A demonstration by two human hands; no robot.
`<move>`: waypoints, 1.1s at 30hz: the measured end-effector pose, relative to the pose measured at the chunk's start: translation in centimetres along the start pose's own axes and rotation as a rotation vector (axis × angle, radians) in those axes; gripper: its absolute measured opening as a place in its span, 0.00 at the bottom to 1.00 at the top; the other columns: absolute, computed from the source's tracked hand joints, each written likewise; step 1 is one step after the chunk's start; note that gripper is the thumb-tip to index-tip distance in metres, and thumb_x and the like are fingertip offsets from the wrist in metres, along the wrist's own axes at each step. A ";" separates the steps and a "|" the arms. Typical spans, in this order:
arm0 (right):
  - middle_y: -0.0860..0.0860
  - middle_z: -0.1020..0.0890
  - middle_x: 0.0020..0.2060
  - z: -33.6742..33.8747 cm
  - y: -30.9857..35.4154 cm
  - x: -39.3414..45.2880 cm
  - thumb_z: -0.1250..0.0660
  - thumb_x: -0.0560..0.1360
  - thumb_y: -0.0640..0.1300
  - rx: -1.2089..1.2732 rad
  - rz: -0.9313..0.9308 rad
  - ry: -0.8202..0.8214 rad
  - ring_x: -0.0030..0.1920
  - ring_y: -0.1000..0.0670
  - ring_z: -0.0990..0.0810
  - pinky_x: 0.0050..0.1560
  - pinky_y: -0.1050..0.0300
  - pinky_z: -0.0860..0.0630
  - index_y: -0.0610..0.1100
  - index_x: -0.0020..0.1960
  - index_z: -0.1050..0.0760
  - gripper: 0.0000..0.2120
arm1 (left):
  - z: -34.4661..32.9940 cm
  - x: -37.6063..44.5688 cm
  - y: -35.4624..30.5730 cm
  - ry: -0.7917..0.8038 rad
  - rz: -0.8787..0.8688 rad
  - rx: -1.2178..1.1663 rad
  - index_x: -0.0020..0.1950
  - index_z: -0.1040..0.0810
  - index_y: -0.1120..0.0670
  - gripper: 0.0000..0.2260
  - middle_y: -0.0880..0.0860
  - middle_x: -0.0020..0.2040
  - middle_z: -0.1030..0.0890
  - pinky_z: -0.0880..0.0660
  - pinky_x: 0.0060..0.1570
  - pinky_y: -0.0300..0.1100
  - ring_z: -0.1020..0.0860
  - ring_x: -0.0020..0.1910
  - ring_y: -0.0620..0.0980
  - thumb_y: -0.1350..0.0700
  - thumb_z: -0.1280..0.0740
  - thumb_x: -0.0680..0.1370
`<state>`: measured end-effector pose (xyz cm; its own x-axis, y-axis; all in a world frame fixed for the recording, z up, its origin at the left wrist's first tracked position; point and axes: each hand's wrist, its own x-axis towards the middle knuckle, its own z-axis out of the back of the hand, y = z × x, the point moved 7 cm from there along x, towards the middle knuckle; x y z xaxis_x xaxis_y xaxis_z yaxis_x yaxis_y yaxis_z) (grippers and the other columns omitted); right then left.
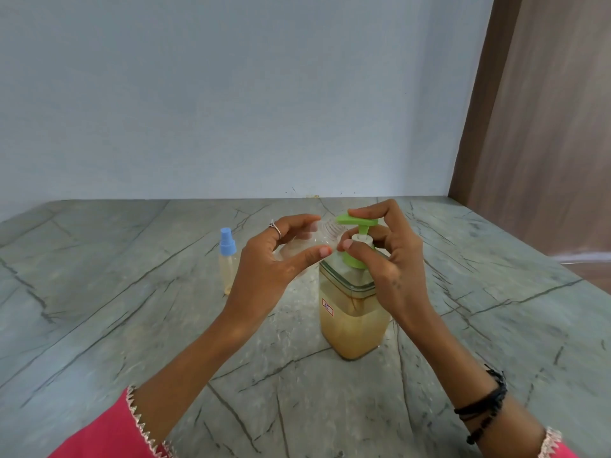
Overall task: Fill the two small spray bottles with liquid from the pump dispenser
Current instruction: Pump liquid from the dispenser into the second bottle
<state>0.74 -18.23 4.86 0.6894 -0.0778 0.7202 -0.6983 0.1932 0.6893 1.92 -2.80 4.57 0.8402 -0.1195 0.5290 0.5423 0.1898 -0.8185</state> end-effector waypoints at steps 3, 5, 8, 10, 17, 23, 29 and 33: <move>0.56 0.15 0.38 0.0 0.0 -0.1 0.31 0.70 0.40 0.000 0.009 0.000 0.39 0.52 0.16 0.38 0.57 0.21 0.56 0.49 0.27 0.13 | 0.0 0.0 0.1 -0.003 0.001 -0.006 0.52 0.23 0.43 0.17 0.40 0.49 0.20 0.29 0.49 0.25 0.23 0.51 0.33 0.47 0.30 0.63; 0.55 0.15 0.37 0.1 0.0 0.0 0.31 0.69 0.40 0.016 -0.014 -0.010 0.39 0.52 0.16 0.38 0.55 0.20 0.57 0.46 0.26 0.13 | 0.0 0.0 0.1 -0.002 0.002 0.001 0.51 0.24 0.42 0.17 0.40 0.48 0.20 0.29 0.49 0.24 0.23 0.51 0.32 0.47 0.30 0.63; 0.53 0.16 0.36 0.3 -0.1 0.5 0.32 0.66 0.40 0.014 -0.058 -0.041 0.35 0.45 0.17 0.36 0.43 0.22 0.51 0.41 0.27 0.08 | 0.0 0.0 0.1 0.001 0.005 0.005 0.51 0.24 0.41 0.17 0.39 0.48 0.20 0.29 0.49 0.25 0.23 0.51 0.32 0.46 0.30 0.63; 0.50 0.16 0.36 0.2 -0.1 0.8 0.33 0.64 0.40 0.004 -0.073 -0.047 0.35 0.37 0.19 0.34 0.38 0.23 0.48 0.37 0.29 0.06 | 0.0 0.0 0.1 -0.001 0.009 -0.001 0.51 0.23 0.42 0.17 0.40 0.48 0.20 0.29 0.49 0.25 0.23 0.51 0.32 0.47 0.29 0.62; 0.49 0.17 0.33 0.1 0.1 0.8 0.33 0.65 0.41 -0.037 -0.042 -0.045 0.34 0.39 0.19 0.34 0.37 0.24 0.51 0.37 0.28 0.07 | 0.1 0.0 0.2 -0.002 0.007 0.000 0.52 0.22 0.44 0.18 0.42 0.49 0.19 0.29 0.51 0.25 0.23 0.52 0.34 0.48 0.29 0.63; 0.50 0.17 0.34 0.1 0.2 0.2 0.33 0.69 0.41 -0.068 0.020 -0.014 0.35 0.46 0.17 0.36 0.41 0.23 0.55 0.47 0.26 0.11 | 0.1 0.0 0.2 -0.005 0.007 -0.001 0.53 0.23 0.44 0.18 0.41 0.49 0.19 0.28 0.51 0.26 0.23 0.52 0.35 0.47 0.29 0.63; 0.50 0.16 0.38 0.1 0.0 -0.1 0.34 0.72 0.45 -0.062 0.079 0.054 0.39 0.48 0.17 0.39 0.43 0.23 0.60 0.52 0.28 0.13 | 0.1 0.0 0.1 -0.005 0.011 -0.006 0.53 0.23 0.44 0.18 0.40 0.50 0.20 0.29 0.49 0.25 0.23 0.52 0.34 0.48 0.30 0.64; 0.54 0.16 0.41 0.1 -0.1 -0.2 0.34 0.73 0.48 -0.045 0.103 0.073 0.42 0.50 0.16 0.43 0.49 0.20 0.62 0.54 0.28 0.13 | -0.1 -0.1 0.1 -0.002 0.010 -0.014 0.54 0.23 0.45 0.18 0.41 0.50 0.20 0.29 0.47 0.24 0.23 0.52 0.33 0.48 0.30 0.64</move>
<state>0.67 -18.29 4.70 0.6275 0.0157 0.7785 -0.7582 0.2402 0.6062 1.83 -2.84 4.43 0.8455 -0.1155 0.5213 0.5339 0.1777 -0.8267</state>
